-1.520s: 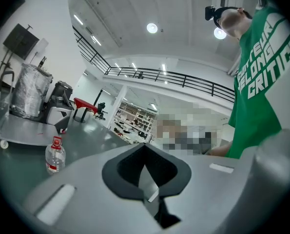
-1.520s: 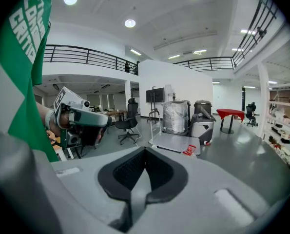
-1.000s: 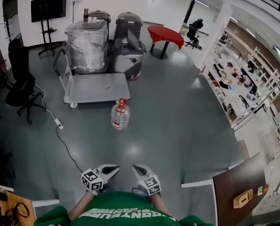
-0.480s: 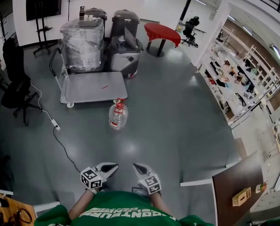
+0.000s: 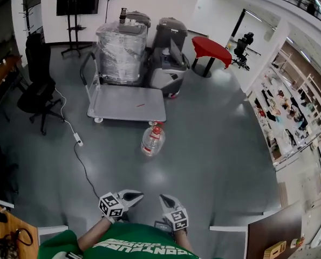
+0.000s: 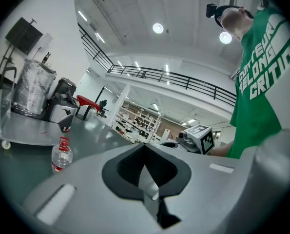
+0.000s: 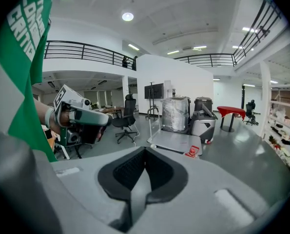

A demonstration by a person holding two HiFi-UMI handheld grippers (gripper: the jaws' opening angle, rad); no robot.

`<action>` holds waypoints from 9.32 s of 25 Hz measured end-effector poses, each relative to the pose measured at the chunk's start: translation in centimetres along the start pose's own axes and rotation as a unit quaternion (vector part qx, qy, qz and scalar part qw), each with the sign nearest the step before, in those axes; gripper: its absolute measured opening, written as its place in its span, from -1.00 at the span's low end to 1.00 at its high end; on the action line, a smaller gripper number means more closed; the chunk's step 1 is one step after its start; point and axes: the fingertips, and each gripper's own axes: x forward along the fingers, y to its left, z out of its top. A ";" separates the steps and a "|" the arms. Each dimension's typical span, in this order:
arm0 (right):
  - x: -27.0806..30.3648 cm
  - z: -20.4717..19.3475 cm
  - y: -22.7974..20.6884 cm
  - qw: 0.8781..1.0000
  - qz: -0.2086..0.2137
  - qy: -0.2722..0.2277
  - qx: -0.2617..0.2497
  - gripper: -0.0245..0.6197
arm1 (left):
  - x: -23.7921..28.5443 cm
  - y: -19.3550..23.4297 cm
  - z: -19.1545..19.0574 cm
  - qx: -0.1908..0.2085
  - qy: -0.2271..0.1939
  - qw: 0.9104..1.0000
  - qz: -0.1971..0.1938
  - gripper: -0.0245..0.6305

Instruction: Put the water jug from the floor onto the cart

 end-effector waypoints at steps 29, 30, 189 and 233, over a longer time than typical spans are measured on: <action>2.1 0.8 -15.4 0.996 0.085 -0.007 -0.020 -0.95 | 11.5 2.4 2.4 0.019 -0.015 0.992 0.124 -0.88; 1.8 0.4 -16.3 0.997 0.082 -0.005 -0.015 -0.95 | 12.2 2.4 2.5 0.021 -0.014 0.992 0.123 -0.88; 30.1 10.7 -46.7 0.986 0.127 0.096 -0.056 -0.95 | 39.2 37.2 21.4 -0.028 0.046 0.998 0.042 -0.89; 59.6 23.9 -36.9 0.915 0.275 0.178 -0.235 -0.95 | 20.6 68.0 31.6 -0.079 -0.054 0.981 0.167 -0.89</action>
